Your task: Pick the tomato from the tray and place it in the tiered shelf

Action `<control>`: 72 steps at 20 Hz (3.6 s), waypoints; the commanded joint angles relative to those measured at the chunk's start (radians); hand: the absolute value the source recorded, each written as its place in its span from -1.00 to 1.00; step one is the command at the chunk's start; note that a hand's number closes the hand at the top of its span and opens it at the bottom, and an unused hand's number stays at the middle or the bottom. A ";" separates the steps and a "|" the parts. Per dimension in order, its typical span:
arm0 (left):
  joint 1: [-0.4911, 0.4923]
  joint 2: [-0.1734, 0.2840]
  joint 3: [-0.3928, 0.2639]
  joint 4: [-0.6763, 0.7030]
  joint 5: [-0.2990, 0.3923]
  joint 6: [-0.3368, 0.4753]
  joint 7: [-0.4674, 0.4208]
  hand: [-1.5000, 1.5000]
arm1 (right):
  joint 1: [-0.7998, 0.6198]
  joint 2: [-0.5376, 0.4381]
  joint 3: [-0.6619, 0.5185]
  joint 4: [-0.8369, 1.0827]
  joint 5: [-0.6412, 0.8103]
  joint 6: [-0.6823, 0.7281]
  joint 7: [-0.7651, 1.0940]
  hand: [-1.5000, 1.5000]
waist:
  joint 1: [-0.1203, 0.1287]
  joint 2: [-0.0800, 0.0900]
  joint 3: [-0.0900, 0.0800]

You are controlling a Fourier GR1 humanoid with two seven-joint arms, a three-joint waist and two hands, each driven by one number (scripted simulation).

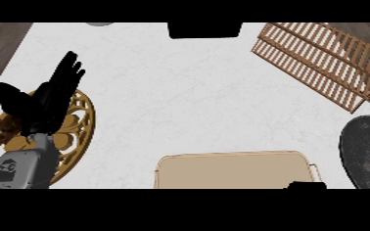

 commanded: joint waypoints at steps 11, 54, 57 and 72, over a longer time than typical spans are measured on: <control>-0.018 0.025 0.017 0.015 0.022 -0.049 -0.010 0.00 | -0.424 0.077 -0.497 -0.097 -0.319 0.227 0.393 1.00 | 0.026 0.005 0.000; -0.069 -0.028 0.012 0.061 -0.021 -0.064 -0.018 0.00 | -1.157 -0.627 -0.834 1.730 -0.329 -0.126 -0.213 -1.00 | 0.051 0.014 0.003; -0.075 -0.050 0.004 0.048 -0.041 -0.027 -0.002 0.00 | -1.212 -0.625 -0.838 1.799 -0.340 -0.165 -0.275 -1.00 | 0.051 0.012 0.003; -0.069 -0.068 -0.017 0.018 -0.045 -0.031 0.000 0.00 | -1.320 -0.915 -0.892 2.103 -0.394 0.212 -0.266 -1.00 | 0.071 0.024 0.007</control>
